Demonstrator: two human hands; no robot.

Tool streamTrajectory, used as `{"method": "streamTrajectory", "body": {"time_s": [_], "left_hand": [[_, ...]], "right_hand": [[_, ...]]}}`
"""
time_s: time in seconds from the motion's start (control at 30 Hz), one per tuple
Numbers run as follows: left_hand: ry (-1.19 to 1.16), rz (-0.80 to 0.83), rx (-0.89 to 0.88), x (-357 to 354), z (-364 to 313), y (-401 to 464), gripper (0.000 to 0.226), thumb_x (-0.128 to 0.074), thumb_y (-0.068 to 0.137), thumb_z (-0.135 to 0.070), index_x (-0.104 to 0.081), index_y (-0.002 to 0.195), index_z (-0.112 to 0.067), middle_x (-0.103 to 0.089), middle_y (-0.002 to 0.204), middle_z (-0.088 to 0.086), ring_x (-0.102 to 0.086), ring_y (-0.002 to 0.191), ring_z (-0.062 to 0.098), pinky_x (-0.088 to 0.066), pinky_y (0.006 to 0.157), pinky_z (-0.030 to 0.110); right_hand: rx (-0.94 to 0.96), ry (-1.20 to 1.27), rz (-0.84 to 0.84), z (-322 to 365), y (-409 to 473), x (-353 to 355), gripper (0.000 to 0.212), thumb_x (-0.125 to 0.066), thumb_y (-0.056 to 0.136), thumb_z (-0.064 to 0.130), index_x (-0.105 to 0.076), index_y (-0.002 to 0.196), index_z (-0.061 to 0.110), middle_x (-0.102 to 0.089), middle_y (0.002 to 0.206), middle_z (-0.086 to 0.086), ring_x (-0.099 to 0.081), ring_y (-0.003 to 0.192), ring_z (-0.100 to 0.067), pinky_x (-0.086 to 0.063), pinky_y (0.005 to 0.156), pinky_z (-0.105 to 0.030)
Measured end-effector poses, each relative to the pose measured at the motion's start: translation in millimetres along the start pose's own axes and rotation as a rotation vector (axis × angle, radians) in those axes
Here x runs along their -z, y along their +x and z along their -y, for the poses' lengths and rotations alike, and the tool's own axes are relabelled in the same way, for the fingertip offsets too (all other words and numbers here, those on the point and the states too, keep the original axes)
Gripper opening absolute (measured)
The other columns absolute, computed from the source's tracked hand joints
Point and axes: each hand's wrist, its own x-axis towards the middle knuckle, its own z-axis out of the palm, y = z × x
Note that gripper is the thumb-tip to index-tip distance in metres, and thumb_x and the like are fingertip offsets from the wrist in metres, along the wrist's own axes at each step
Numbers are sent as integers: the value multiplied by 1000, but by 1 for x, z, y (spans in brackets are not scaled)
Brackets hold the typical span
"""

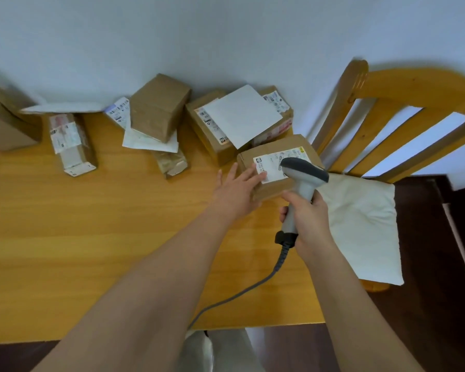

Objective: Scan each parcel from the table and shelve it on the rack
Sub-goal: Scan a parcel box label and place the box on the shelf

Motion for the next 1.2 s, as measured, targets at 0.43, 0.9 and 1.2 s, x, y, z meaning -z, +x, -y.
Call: {"method": "streamTrajectory", "body": {"time_s": [0.43,0.9,1.2], "left_hand": [[-18,33,-53,5,48,-34,71,-59,94,-37,-17,150,-48,-1,163,-14,5,151,23,-5,120,57],[-827,-61,272,17,38,-4,20,-68,89,-29,-50,96,-23,-50,115,3,-53,95,16,-49,72,27],[-942,75,647,-7,115,-96,50,-76,80,-45,-42,98,-13,-55,98,6,-59,93,25,-56,74,43]], "right_hand": [[42,-69,-28,3,28,-67,31,-61,92,5,-53,118,19,-67,97,-5,-56,54,-11,-50,53,-23],[-11,-82,-117,-8,34,-50,26,-59,92,5,-52,111,21,-65,96,-2,-56,54,-13,-50,57,-29],[-75,-172,107,-49,-17,-90,25,-62,92,9,-55,114,19,-64,85,-5,-59,56,-11,-52,58,-30]]}}
